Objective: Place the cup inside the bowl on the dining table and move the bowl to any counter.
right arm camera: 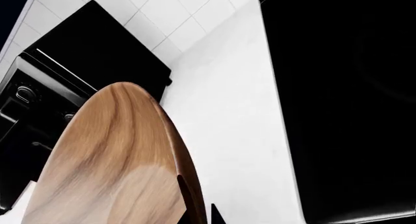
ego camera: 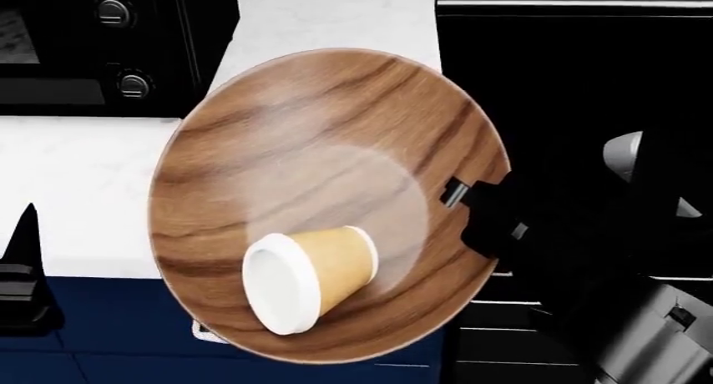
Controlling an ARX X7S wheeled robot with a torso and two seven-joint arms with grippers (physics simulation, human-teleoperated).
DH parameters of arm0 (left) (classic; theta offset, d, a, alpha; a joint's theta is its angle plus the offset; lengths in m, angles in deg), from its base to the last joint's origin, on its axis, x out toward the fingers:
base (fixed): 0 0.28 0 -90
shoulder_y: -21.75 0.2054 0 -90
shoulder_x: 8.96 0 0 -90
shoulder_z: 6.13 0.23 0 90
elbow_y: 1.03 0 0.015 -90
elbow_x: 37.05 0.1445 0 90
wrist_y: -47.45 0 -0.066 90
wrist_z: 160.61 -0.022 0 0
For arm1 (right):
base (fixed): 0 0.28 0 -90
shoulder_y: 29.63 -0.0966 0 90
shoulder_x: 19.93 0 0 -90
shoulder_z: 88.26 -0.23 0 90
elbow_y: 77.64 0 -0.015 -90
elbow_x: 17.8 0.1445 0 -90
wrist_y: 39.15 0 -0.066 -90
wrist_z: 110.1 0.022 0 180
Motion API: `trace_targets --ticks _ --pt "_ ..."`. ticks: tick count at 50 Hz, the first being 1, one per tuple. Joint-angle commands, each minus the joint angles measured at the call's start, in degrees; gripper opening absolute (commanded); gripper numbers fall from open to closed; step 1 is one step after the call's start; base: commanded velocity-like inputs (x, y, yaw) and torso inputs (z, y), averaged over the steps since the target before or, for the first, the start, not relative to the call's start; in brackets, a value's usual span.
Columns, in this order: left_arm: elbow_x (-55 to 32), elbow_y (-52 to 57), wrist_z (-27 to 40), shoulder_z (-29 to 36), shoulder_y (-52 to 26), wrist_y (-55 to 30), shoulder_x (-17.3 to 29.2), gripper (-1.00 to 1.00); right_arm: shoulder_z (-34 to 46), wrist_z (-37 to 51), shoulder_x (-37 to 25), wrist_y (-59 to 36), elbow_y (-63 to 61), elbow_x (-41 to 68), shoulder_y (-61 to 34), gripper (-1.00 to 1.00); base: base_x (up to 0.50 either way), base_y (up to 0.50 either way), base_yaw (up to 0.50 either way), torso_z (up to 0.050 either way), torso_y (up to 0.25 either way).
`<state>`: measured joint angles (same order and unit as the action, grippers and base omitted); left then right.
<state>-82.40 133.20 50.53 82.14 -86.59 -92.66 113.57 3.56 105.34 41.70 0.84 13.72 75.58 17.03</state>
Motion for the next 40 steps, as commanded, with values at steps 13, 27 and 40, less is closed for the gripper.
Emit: trace_targets --ticks 13,27,40 --pt "-1.59 -0.14 -0.1 -0.88 0.1 0.71 0.2 1.0 -0.06 -1.4 0.23 0.83 -0.5 -0.22 0.32 -1.0 0.21 0.0 0.0 0.0 0.001" --pt "-1.53 -0.52 0.15 -0.48 -0.39 0.85 0.16 1.0 0.31 -1.43 0.31 1.05 -0.27 -0.47 0.27 -1.0 0.22 0.0 0.0 0.0 0.001" --pt "-0.57 -0.84 0.36 0.64 -0.2 1.5 -0.25 1.0 0.55 -2.08 0.18 1.43 -0.48 -0.97 0.72 -1.0 0.26 0.0 0.0 0.0 0.001"
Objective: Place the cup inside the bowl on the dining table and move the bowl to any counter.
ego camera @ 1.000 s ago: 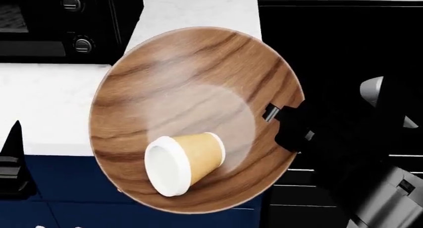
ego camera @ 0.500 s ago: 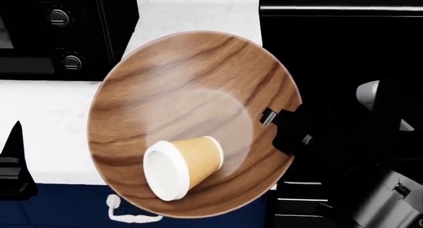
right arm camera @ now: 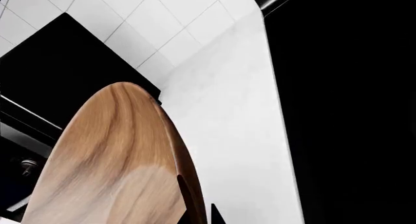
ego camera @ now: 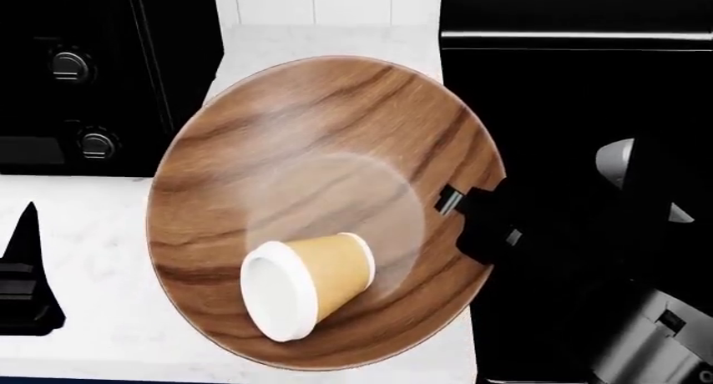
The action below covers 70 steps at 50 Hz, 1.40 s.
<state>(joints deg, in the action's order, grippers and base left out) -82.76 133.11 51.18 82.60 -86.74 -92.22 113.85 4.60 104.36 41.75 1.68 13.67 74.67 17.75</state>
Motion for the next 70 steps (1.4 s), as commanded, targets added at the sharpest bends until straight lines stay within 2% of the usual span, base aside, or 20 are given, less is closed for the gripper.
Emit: trace_targets --ticks 1,15,22,31,70 --pt "-0.17 -0.77 -0.27 0.24 -0.05 1.09 -0.56 1.0 -0.51 -1.13 0.14 0.65 -0.38 -0.04 -0.01 -1.0 0.34 0.0 0.0 0.0 0.0" --pt "-1.18 -0.53 -0.48 -0.94 0.64 1.36 0.23 1.0 -0.04 -1.21 0.29 0.57 -0.18 0.23 0.25 -1.0 0.33 0.0 0.0 0.001 0.001" --pt "-2.24 0.35 -0.58 -2.73 1.97 1.7 1.1 1.0 2.15 -1.68 2.43 0.99 2.48 -1.68 0.68 -1.0 0.0 0.0 0.0 0.0 0.0" --pt "-0.66 -0.62 0.33 0.2 -0.15 1.33 -0.26 1.0 3.51 -2.62 3.28 1.2 4.01 -2.93 1.01 -1.0 0.0 0.0 0.0 0.0 0.001" --pt "-0.5 -0.75 0.75 0.99 -0.08 2.05 -0.1 1.0 8.62 -8.54 5.65 3.61 10.82 -9.62 2.21 -1.0 0.0 0.0 0.0 0.0 0.0"
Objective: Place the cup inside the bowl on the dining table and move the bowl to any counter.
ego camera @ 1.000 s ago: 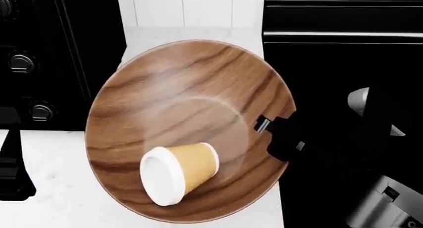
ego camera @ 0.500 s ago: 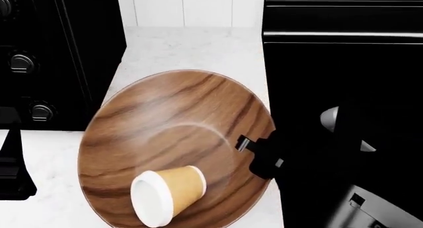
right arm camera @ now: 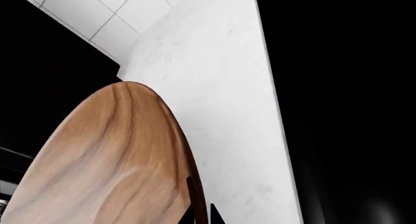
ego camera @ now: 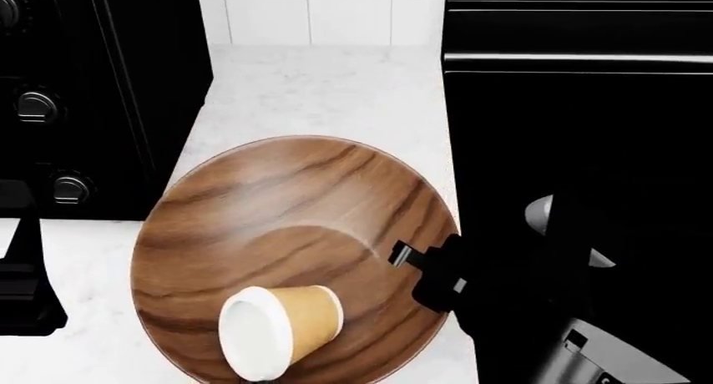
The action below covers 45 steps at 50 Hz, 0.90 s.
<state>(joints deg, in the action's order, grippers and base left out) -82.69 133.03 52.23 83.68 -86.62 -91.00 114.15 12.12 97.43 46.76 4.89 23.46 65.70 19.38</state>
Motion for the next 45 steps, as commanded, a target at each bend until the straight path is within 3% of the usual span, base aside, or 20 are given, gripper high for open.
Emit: trace_targets --ticks 1,13,14,35,45 --pt "-0.52 -0.72 -0.26 0.02 -0.27 0.82 -0.44 1.0 1.11 -1.56 0.59 0.41 1.0 -0.67 0.62 -1.0 0.0 0.0 0.0 0.0 0.0" --pt "-1.3 -0.26 -0.32 -0.74 0.29 0.99 0.15 1.0 0.43 0.42 -0.29 -0.16 -1.08 0.7 0.5 -1.0 0.0 0.0 0.0 0.0 0.0" --pt "-1.48 -0.16 -0.37 -0.95 0.45 1.01 0.29 1.0 0.38 0.61 -0.4 -0.33 -1.23 0.94 0.49 1.0 0.0 0.0 0.0 0.0 0.0" --pt "-2.2 -0.1 -0.45 -1.28 0.46 1.27 0.83 1.0 -0.09 3.13 -1.88 -0.6 -3.55 1.44 -0.57 1.0 0.0 0.0 0.0 0.0 0.0" --pt "-0.58 -1.13 0.28 1.54 -1.35 1.04 -0.58 1.0 1.36 4.96 -4.85 -0.04 -11.42 -3.38 -2.29 1.0 0.0 0.0 0.0 0.0 0.0"
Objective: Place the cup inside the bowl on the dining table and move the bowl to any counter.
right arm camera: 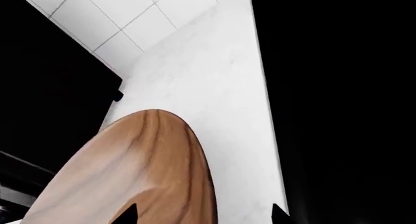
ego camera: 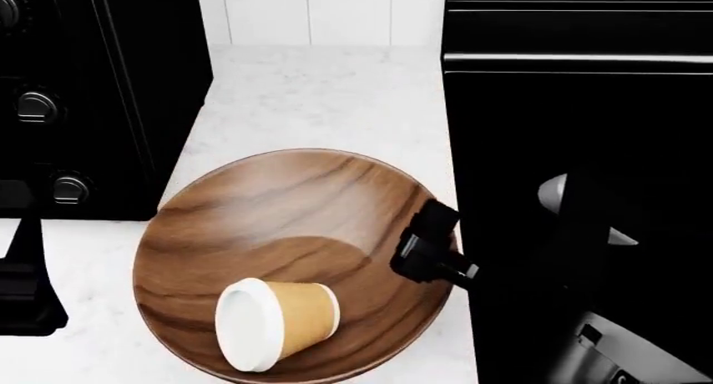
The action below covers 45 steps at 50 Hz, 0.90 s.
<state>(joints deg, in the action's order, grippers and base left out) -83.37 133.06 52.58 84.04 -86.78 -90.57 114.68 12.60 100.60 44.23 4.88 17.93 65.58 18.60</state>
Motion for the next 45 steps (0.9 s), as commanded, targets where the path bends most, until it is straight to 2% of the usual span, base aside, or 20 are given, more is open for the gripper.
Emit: trace_targets --ticks 1,11,18,26,27,30,34,39,44,45 --pt "-0.06 -1.07 -0.16 0.89 -0.89 0.72 -0.95 1.0 1.07 1.87 -2.76 0.04 -6.94 -3.95 -1.76 1.0 0.0 0.0 0.0 0.0 0.0" --pt "-2.46 0.27 -0.57 -2.02 0.91 0.68 0.98 1.0 3.82 1.59 -8.35 0.21 -18.96 -11.37 -2.58 1.0 0.0 0.0 0.0 0.0 0.0" --pt "-4.07 0.39 0.9 -1.65 -1.48 -1.66 1.17 1.0 2.78 2.41 -13.14 1.6 -27.09 -14.87 -1.55 1.0 0.0 0.0 0.0 0.0 0.0" --pt "-15.93 1.42 8.76 -7.32 -5.12 -9.08 2.02 1.0 1.39 5.09 -17.35 -1.13 -32.1 -12.86 -3.69 1.0 0.0 0.0 0.0 0.0 0.0" --pt "-18.71 0.75 12.08 -6.97 -6.8 -11.91 1.71 1.0 0.9 5.61 -17.55 -1.17 -32.83 -12.13 -3.79 1.0 0.0 0.0 0.0 0.0 0.0" --pt "-19.89 1.31 12.79 -6.78 -8.34 -12.26 1.46 1.0 0.71 6.14 -17.78 -1.26 -34.07 -11.79 -3.98 1.0 0.0 0.0 0.0 0.0 0.0" --pt "-25.87 1.82 16.45 -8.0 -11.16 -14.67 2.24 1.0 1.0 5.43 -19.46 -0.47 -35.45 -15.9 -4.87 1.0 0.0 0.0 0.0 0.0 0.0" --pt "-34.22 1.67 21.08 -8.89 -16.5 -17.21 4.54 1.0 -1.29 6.15 -20.72 -0.49 -37.36 -12.65 -5.63 1.0 0.0 0.0 0.0 0.0 0.0" --pt "-35.96 -0.37 21.95 -8.16 -20.7 -17.38 4.46 1.0 -1.77 7.32 -21.83 -1.87 -38.86 -10.85 -8.16 1.0 0.0 0.0 0.0 0.0 0.0" --pt "-38.8 -0.46 23.08 -8.69 -21.62 -17.63 5.44 1.0 -2.16 7.79 -21.91 -2.0 -38.95 -10.06 -8.62 1.0 0.0 0.0 0.0 0.0 0.0"
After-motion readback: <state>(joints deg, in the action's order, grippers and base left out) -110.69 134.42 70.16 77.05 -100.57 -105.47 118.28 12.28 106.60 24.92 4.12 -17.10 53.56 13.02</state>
